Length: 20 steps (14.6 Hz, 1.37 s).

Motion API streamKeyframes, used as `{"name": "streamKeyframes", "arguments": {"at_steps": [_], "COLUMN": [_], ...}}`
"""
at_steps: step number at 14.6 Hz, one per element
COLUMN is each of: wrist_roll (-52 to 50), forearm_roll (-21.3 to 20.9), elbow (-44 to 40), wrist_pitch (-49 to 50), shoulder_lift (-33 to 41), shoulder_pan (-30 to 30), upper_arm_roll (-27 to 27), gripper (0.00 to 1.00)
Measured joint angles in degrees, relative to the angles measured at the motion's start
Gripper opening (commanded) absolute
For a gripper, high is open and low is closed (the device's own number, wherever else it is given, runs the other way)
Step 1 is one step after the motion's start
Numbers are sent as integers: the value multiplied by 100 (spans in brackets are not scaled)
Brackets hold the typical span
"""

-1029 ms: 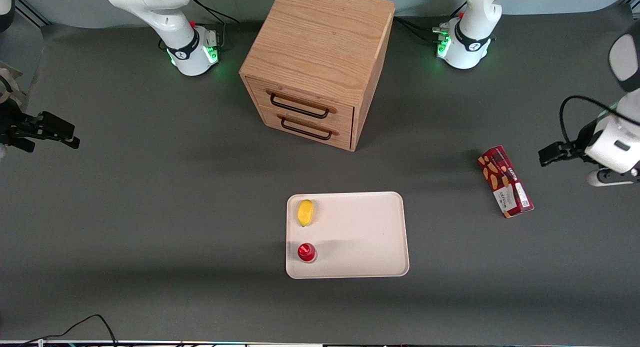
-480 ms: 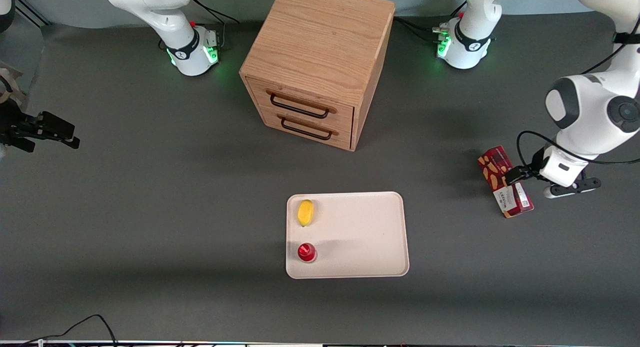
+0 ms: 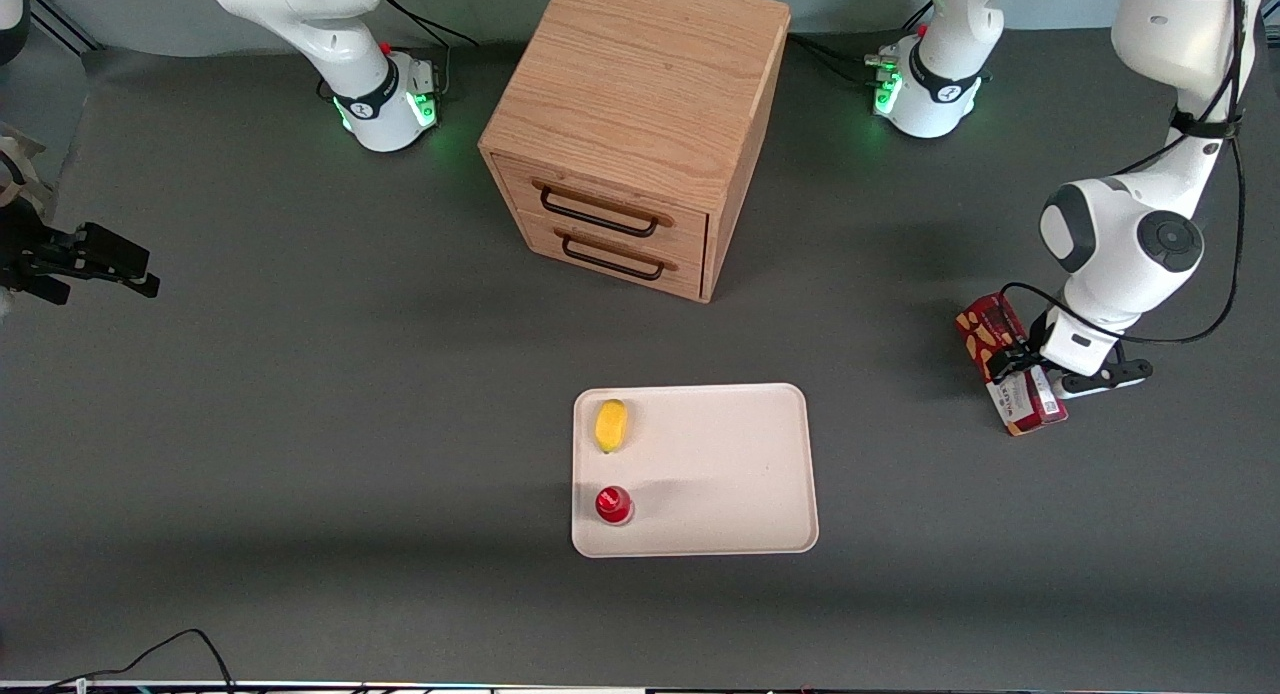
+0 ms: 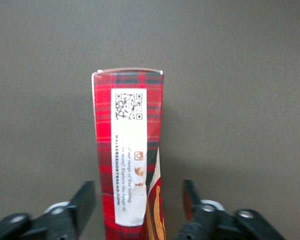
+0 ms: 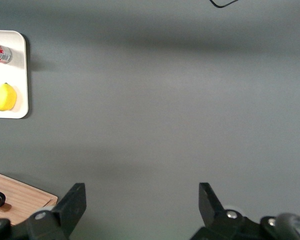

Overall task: Place red cookie box on tray
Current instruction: 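Close the left gripper on the end of the red cookie box, then lift the red cookie box and carry it over the white tray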

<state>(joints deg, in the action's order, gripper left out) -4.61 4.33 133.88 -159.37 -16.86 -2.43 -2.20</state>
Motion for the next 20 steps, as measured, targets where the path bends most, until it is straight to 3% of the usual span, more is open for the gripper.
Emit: {"name": "streamKeyframes", "arguments": {"at_steps": [6, 10, 16, 20], "wrist_roll": [0, -171, -508, -913], "forearm_roll": [1, 34, 32, 33], "elbow": [-23, -429, -3303, -4730], "wrist_pitch": [109, 1382, 5335, 6464], "shoulder_lift": [171, 850, 1250, 940], "shoulder_pan": [1, 124, 461, 644], "upper_arm_roll": [12, 97, 132, 147], "gripper": [0, 0, 0, 0]}}
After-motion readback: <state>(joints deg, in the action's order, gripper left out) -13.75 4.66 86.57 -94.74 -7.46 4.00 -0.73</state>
